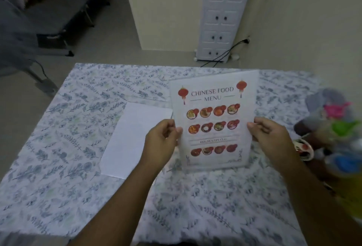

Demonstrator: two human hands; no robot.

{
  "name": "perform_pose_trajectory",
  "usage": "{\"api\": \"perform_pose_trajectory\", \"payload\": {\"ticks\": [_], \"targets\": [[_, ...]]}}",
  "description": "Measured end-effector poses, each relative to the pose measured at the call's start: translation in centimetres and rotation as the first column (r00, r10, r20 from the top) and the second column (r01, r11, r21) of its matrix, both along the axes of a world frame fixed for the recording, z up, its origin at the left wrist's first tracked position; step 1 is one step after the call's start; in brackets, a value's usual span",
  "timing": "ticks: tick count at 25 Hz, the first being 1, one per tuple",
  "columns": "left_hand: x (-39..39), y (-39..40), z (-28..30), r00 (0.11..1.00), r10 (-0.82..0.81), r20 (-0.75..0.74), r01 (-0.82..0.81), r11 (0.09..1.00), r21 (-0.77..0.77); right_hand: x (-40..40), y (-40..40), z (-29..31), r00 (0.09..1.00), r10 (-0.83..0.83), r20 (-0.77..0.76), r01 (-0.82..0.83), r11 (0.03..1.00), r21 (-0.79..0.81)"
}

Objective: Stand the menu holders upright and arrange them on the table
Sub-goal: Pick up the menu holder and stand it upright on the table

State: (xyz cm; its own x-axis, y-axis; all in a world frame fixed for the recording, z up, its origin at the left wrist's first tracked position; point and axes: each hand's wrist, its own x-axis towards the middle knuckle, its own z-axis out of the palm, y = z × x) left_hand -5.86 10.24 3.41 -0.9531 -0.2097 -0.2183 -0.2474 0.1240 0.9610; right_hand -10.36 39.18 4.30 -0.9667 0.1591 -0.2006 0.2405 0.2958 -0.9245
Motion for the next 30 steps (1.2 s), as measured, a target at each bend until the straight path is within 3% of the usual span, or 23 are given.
{"api": "perform_pose_trajectory", "payload": {"ticks": [6, 17, 30], "targets": [[-3.9, 6.0, -1.5, 0.98, -0.017, -0.197, -0.001, 0.996, -0.088, -1.0, 4.8, -1.9, 0.972, -0.161, -0.171, 0.153, 0.987, -0.054], [-2.4, 8.7, -3.8, 0.981, 0.021, -0.194, -0.069, 0.967, -0.243, 0.1, 5.3, -5.7, 0.953, -0.191, -0.233, 0.206, 0.978, 0.04], [-2.1, 8.9, -3.7, 0.981, 0.038, -0.188, -0.079, 0.973, -0.216, 1.2, 4.9, -5.9, 0.941, -0.182, -0.285, 0.232, 0.96, 0.155]]}}
